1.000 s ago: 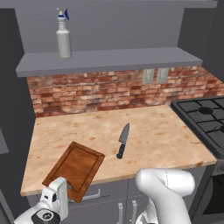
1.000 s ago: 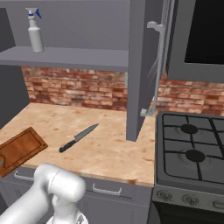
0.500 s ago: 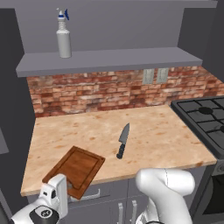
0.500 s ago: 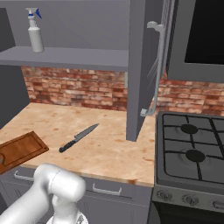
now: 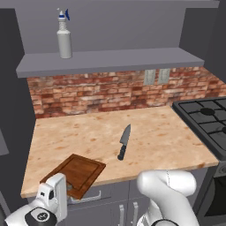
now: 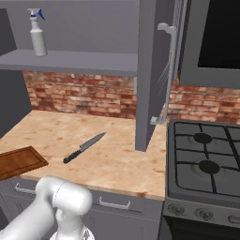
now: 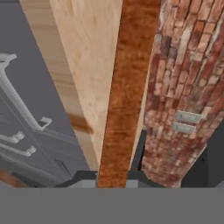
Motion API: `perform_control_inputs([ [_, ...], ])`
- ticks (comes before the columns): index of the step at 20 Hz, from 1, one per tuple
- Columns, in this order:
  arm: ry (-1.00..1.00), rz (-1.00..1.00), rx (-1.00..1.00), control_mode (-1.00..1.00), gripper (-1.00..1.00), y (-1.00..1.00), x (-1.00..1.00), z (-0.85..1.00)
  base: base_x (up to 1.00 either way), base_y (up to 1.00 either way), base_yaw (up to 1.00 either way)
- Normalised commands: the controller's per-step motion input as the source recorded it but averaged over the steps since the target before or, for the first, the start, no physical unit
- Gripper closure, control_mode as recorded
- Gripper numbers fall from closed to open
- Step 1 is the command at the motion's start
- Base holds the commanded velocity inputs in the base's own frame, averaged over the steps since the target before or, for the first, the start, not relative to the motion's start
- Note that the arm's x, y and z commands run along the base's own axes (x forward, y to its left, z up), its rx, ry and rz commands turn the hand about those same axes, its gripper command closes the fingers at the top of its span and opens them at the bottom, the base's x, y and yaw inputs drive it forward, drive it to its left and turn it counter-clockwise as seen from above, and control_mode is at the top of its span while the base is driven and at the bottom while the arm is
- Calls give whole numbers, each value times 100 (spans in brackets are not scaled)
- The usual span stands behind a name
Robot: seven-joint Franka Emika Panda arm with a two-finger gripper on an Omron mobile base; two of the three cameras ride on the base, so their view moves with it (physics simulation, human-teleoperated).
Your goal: Move the cutting board and knife to the sink. Then move spray from the cabinet to the counter.
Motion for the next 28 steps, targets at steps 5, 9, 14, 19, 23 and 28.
perform_control_inputs([
  [5, 0, -1, 0, -100, 100, -10, -20, 40, 0, 0, 0],
  [9, 0, -1, 0, -100, 100, -13, -15, 36, 0, 0, 0],
  [14, 0, 0, 0, -100, 100, -22, -7, 29, 0, 0, 0],
  [19, -6, 0, 0, -100, 100, -20, -2, 27, 0, 0, 0],
  [23, -10, 0, 0, -100, 100, -14, -1, 26, 0, 0, 0],
  [28, -11, 0, 0, -100, 100, -13, 0, 27, 0, 0, 0],
])
